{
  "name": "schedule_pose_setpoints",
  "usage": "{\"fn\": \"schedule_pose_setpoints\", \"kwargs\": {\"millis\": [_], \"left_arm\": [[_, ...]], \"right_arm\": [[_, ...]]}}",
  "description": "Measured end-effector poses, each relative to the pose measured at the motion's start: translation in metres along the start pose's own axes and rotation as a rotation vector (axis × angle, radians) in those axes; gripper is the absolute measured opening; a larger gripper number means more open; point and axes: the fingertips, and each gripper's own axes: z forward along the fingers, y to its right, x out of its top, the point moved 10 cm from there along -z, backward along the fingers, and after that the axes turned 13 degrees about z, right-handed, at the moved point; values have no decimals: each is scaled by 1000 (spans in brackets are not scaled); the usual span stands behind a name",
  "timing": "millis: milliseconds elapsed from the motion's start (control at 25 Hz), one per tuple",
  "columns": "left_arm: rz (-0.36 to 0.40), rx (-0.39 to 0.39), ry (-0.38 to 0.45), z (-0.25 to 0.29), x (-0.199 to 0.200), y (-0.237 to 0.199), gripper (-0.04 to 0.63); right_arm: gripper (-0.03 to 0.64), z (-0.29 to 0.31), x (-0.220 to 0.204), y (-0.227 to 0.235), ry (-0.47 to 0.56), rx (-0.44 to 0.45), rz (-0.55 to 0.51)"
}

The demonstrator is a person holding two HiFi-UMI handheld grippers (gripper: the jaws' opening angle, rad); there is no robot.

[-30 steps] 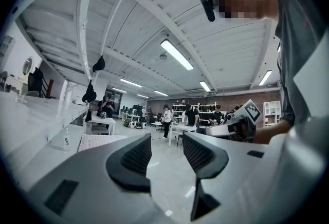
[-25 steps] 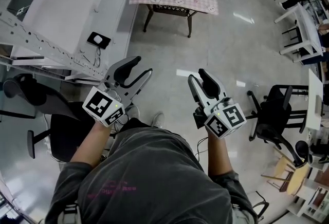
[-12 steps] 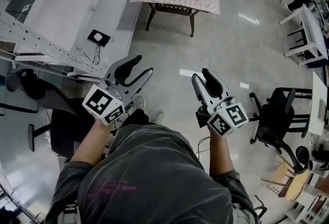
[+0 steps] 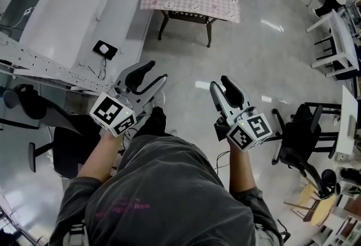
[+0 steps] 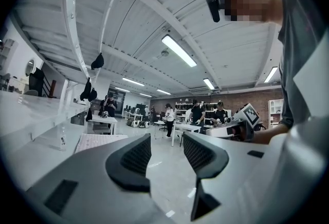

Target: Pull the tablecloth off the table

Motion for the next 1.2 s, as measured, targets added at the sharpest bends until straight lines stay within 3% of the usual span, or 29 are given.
{"fn": "schedule_pose_setpoints", "kwargs": {"millis": [560, 1200], "left_arm": [[-36, -48, 15, 71, -22, -85, 198], [-84, -83, 7, 167, -41, -248, 202]], "right_arm": [[144, 77, 24, 47, -8, -60, 10], [144, 235, 76, 99, -32, -126, 41]]}}
